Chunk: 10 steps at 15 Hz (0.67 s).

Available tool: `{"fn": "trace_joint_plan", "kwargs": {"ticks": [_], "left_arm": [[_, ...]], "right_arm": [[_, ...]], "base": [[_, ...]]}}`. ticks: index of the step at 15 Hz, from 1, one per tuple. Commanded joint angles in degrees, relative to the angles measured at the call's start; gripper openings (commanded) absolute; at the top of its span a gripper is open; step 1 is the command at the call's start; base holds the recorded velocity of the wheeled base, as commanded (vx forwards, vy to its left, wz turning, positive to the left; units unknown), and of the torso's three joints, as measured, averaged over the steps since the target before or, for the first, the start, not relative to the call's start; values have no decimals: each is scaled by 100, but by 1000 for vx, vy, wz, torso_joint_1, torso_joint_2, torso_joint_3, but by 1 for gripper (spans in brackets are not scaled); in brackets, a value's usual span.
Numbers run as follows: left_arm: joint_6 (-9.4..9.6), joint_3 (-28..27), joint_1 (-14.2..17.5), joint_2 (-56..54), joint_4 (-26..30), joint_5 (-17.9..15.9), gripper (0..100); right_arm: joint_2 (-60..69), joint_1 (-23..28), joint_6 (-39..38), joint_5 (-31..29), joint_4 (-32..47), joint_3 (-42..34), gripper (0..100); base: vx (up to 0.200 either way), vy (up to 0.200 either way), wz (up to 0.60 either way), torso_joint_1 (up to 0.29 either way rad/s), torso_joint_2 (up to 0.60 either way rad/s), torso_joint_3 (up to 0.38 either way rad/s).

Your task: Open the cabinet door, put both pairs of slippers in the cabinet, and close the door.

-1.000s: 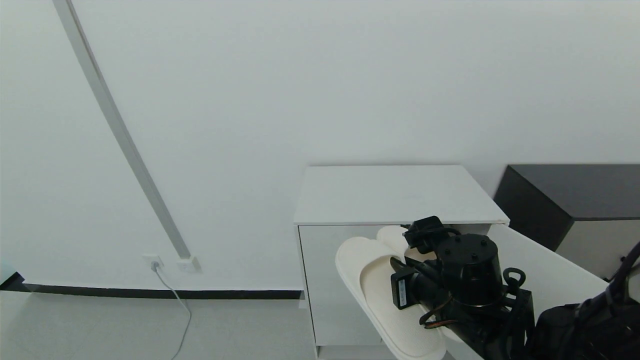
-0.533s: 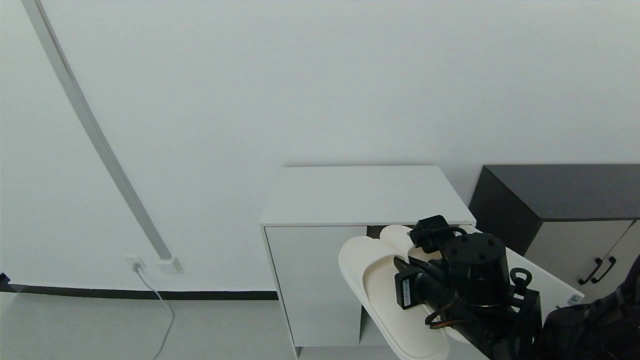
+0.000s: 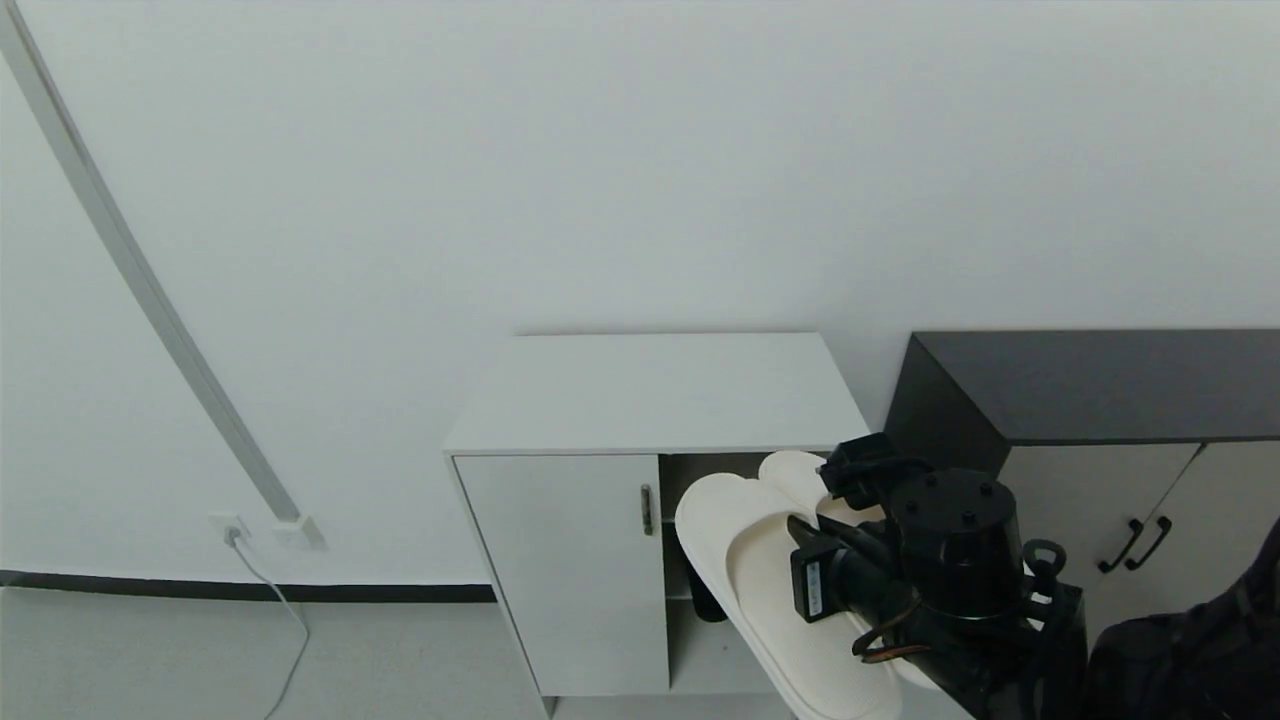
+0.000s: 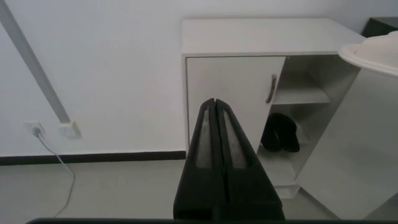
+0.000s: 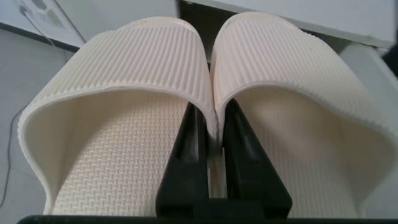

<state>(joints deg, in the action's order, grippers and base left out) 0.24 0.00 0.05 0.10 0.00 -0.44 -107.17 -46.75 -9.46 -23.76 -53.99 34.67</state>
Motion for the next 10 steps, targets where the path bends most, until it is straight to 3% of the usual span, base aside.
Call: {"fn": "trace_joint_plan", "kwargs": {"ticks": [1, 10], "left_arm": [[2, 0, 4, -1, 0, 0, 0], [-7, 0, 4, -1, 0, 0, 0]], "right_arm": [[3, -1, 6, -6, 12, -30, 0], [-15, -1, 76, -32, 3, -39, 0]], "base": [[0, 0, 0, 0, 0, 0], [0, 0, 0, 0, 0, 0]]}}
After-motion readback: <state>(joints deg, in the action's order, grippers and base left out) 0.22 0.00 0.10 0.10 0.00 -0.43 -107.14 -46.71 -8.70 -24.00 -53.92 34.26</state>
